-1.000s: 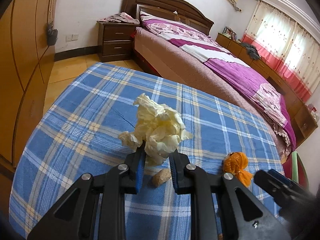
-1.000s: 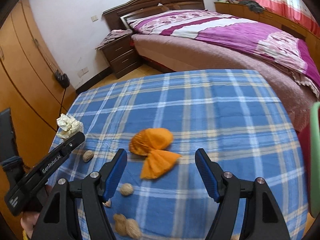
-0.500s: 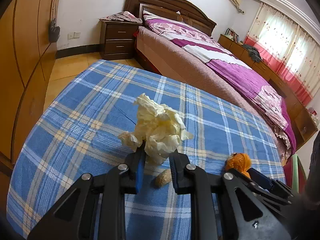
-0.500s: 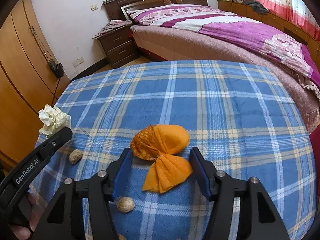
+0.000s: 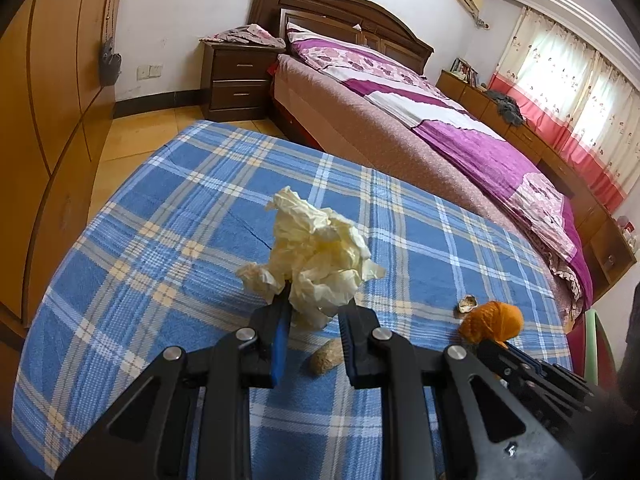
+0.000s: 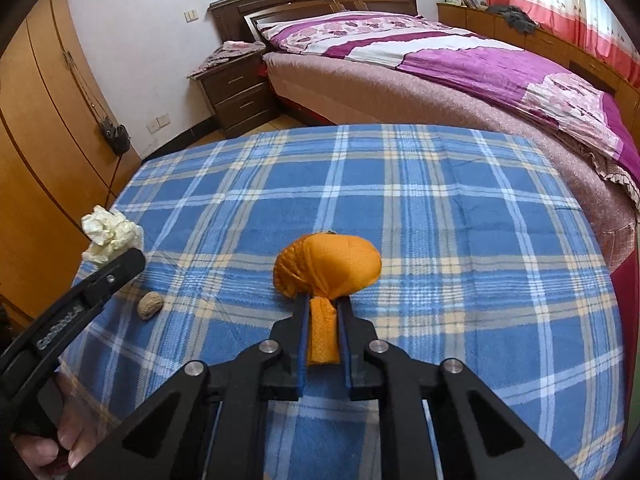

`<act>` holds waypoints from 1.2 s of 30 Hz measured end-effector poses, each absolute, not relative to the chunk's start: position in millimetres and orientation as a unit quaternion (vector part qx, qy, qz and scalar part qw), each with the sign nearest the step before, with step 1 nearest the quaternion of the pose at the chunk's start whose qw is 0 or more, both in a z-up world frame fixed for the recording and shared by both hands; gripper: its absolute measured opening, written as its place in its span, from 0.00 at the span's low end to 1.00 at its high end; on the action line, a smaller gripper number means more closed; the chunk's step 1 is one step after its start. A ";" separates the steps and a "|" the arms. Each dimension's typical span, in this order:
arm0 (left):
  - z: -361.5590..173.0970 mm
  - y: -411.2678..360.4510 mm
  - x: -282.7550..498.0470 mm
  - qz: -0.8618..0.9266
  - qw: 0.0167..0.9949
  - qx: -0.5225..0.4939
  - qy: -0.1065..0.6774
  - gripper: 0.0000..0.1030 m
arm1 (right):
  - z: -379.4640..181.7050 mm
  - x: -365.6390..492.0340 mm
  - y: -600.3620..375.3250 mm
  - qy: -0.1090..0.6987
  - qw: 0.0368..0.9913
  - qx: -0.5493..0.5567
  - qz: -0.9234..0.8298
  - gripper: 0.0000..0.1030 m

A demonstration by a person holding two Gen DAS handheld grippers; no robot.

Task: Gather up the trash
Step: 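Carry the tissue and orange bag over the red bucket and open both tools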

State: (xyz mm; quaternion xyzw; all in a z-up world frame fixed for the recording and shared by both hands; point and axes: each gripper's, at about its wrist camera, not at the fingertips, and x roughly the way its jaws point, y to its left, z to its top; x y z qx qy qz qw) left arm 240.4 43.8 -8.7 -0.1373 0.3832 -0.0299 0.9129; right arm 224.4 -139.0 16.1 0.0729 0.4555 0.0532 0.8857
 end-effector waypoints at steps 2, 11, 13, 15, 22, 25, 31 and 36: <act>-7.8 42.5 239.6 -0.030 0.914 -0.136 0.381 0.22 | 23.9 217.5 -141.4 0.446 0.890 0.071 0.057 0.14; 1.8 30.8 235.3 -0.053 0.917 -0.124 0.376 0.22 | 62.4 177.3 -162.5 0.411 0.904 0.100 0.068 0.14; 7.2 26.4 232.5 -0.059 0.918 -0.119 0.373 0.22 | 70.8 167.7 -167.9 0.402 0.907 0.104 0.065 0.14; 15.1 20.8 227.6 -0.067 0.921 -0.112 0.369 0.22 | 80.6 155.1 -178.0 0.391 0.912 0.109 0.060 0.14; 42.8 -1.9 201.9 -0.101 0.924 -0.087 0.358 0.22 | 97.8 116.0 -215.3 0.366 0.920 0.133 0.034 0.14; 52.8 -12.4 191.2 -0.115 0.923 -0.085 0.356 0.22 | 103.5 100.4 -231.6 0.358 0.922 0.145 0.023 0.14; 68.8 -39.2 167.3 -0.149 0.922 -0.075 0.350 0.22 | 108.8 69.2 -264.8 0.346 0.924 0.162 -0.003 0.14; 78.7 -64.0 151.9 -0.173 0.919 -0.061 0.348 0.22 | 111.1 47.7 -291.0 0.332 0.925 0.183 -0.024 0.14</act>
